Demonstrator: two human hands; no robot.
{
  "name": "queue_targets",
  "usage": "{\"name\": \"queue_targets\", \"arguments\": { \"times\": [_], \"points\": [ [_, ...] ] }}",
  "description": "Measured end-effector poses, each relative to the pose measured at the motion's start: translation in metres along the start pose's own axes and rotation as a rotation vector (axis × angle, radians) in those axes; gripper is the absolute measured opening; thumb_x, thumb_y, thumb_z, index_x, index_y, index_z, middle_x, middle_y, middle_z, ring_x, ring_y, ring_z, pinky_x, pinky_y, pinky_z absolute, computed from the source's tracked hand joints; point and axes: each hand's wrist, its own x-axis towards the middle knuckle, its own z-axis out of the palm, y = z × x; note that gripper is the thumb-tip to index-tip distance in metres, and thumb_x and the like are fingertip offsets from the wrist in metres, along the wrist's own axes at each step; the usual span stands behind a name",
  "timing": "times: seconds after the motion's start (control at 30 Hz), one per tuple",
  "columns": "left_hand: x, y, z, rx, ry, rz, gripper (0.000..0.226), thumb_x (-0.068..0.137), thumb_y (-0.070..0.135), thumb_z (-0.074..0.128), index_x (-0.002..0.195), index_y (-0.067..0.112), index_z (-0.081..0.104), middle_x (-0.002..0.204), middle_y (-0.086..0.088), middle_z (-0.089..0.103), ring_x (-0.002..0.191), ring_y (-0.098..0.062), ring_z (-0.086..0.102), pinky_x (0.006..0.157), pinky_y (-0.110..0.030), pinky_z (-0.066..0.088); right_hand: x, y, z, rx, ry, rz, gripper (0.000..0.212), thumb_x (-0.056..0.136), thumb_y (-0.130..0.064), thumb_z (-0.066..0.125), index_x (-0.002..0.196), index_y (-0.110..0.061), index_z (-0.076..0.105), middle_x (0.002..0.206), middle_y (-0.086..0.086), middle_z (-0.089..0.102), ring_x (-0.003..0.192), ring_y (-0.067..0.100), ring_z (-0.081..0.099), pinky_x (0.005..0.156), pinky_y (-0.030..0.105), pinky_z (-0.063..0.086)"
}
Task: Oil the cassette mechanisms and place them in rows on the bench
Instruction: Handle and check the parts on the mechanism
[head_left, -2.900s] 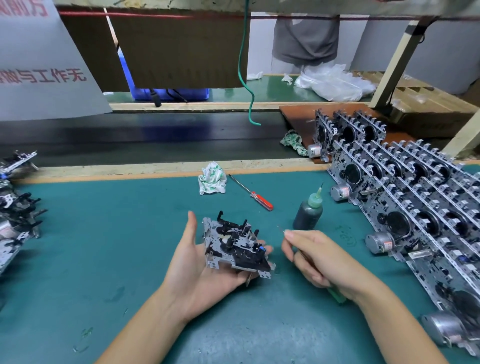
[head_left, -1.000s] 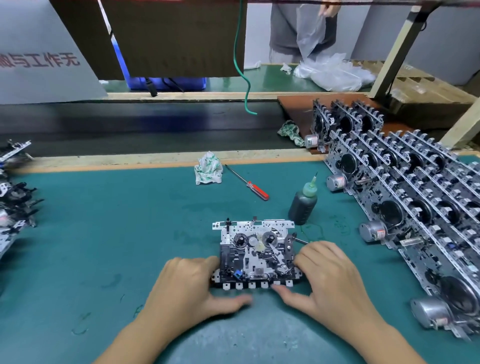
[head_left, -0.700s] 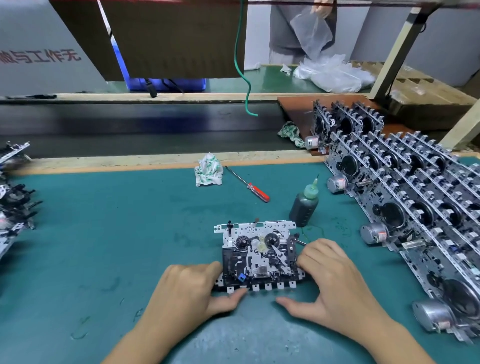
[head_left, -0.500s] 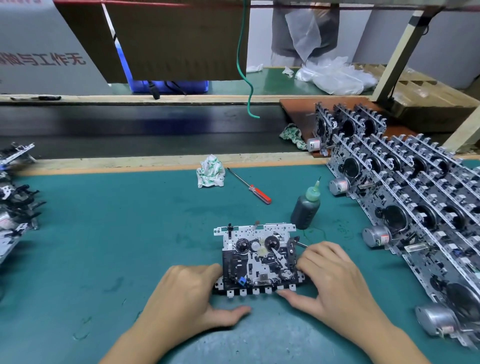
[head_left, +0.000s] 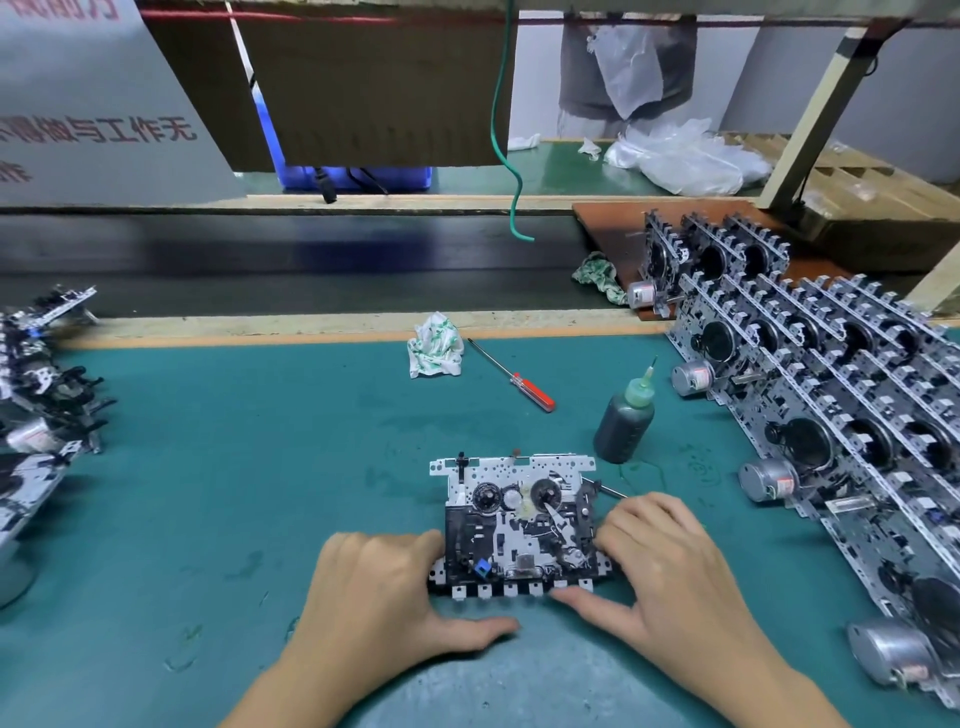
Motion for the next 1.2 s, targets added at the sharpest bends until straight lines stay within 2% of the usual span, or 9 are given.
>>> {"name": "queue_targets", "arguments": {
  "times": [0.1, 0.27, 0.37, 0.5, 0.6, 0.7, 0.87, 1.03, 1.2],
  "points": [
    [0.002, 0.001, 0.001, 0.04, 0.036, -0.093, 0.068, 0.055, 0.079, 0.052, 0.037, 0.013, 0.044, 0.03, 0.001, 0.033, 0.025, -0.018, 0.036, 0.035, -0.018, 0.024, -0.001, -0.005, 0.001, 0.044, 0.002, 0.008, 0.056, 0.079, -0.066, 0.053, 0.061, -0.013, 0.056, 0.064, -0.006, 0.051, 0.064, 0.019, 0.051, 0.079, 0.028, 0.038],
    [0.001, 0.0, 0.005, 0.037, 0.031, -0.107, 0.069, 0.058, 0.077, 0.05, 0.037, 0.012, 0.043, 0.029, -0.001, 0.031, 0.025, -0.019, 0.034, 0.034, -0.02, 0.024, 0.0, -0.005, -0.001, 0.062, -0.016, -0.011, 0.057, 0.069, -0.069, 0.062, 0.061, -0.013, 0.056, 0.065, -0.005, 0.051, 0.064, 0.019, 0.05, 0.082, 0.028, 0.039],
    [0.002, -0.005, 0.004, -0.016, -0.03, -0.038, 0.068, 0.057, 0.082, 0.049, 0.041, 0.016, 0.043, 0.03, 0.002, 0.035, 0.027, -0.019, 0.039, 0.034, -0.019, 0.03, -0.003, -0.005, 0.0, 0.002, 0.015, 0.022, 0.052, 0.075, -0.063, 0.057, 0.06, -0.013, 0.057, 0.063, -0.005, 0.051, 0.063, 0.019, 0.052, 0.077, 0.028, 0.039],
    [0.004, -0.008, -0.001, -0.037, -0.099, 0.077, 0.062, 0.053, 0.086, 0.049, 0.062, 0.03, 0.024, 0.034, 0.005, 0.04, 0.03, -0.009, 0.039, 0.034, -0.017, 0.026, -0.003, -0.003, 0.0, -0.06, 0.036, 0.062, 0.05, 0.076, -0.061, 0.052, 0.061, -0.013, 0.057, 0.063, -0.006, 0.051, 0.064, 0.019, 0.052, 0.072, 0.026, 0.036],
    [0.003, -0.007, 0.0, -0.035, -0.109, 0.122, 0.06, 0.055, 0.082, 0.052, 0.058, 0.028, 0.027, 0.034, 0.005, 0.038, 0.031, -0.01, 0.037, 0.033, -0.017, 0.026, -0.003, -0.002, -0.001, -0.046, 0.038, 0.058, 0.059, 0.07, -0.07, 0.054, 0.059, -0.013, 0.056, 0.062, -0.005, 0.05, 0.062, 0.019, 0.051, 0.075, 0.028, 0.037],
    [-0.001, -0.009, 0.002, -0.02, -0.099, 0.177, 0.06, 0.059, 0.078, 0.056, 0.049, 0.02, 0.039, 0.033, 0.003, 0.035, 0.03, -0.012, 0.035, 0.033, -0.018, 0.025, -0.005, -0.006, 0.001, -0.052, 0.069, 0.108, 0.059, 0.069, -0.07, 0.056, 0.055, -0.013, 0.054, 0.057, -0.005, 0.05, 0.06, 0.021, 0.053, 0.075, 0.03, 0.038],
    [-0.002, 0.0, 0.004, 0.018, -0.063, 0.042, 0.065, 0.054, 0.081, 0.052, 0.043, 0.018, 0.043, 0.032, 0.005, 0.034, 0.028, -0.013, 0.036, 0.036, -0.014, 0.023, -0.004, 0.001, -0.003, -0.001, 0.012, 0.026, 0.051, 0.074, -0.063, 0.057, 0.06, -0.014, 0.052, 0.063, -0.005, 0.047, 0.063, 0.018, 0.048, 0.072, 0.025, 0.036],
    [-0.002, 0.002, 0.007, 0.033, -0.039, -0.065, 0.066, 0.055, 0.084, 0.049, 0.044, 0.019, 0.055, 0.031, 0.005, 0.037, 0.028, -0.016, 0.041, 0.037, -0.018, 0.025, 0.0, 0.003, 0.001, -0.01, 0.011, -0.008, 0.05, 0.077, -0.059, 0.057, 0.059, -0.013, 0.054, 0.062, -0.004, 0.05, 0.062, 0.02, 0.051, 0.073, 0.03, 0.04],
    [0.0, 0.006, 0.01, 0.054, 0.011, -0.141, 0.066, 0.055, 0.077, 0.05, 0.038, 0.014, 0.044, 0.028, 0.0, 0.033, 0.025, -0.017, 0.039, 0.034, -0.019, 0.026, 0.001, 0.002, -0.001, 0.074, -0.004, -0.019, 0.055, 0.068, -0.065, 0.064, 0.059, -0.012, 0.055, 0.063, -0.003, 0.05, 0.063, 0.019, 0.049, 0.077, 0.027, 0.039]
  ]
}}
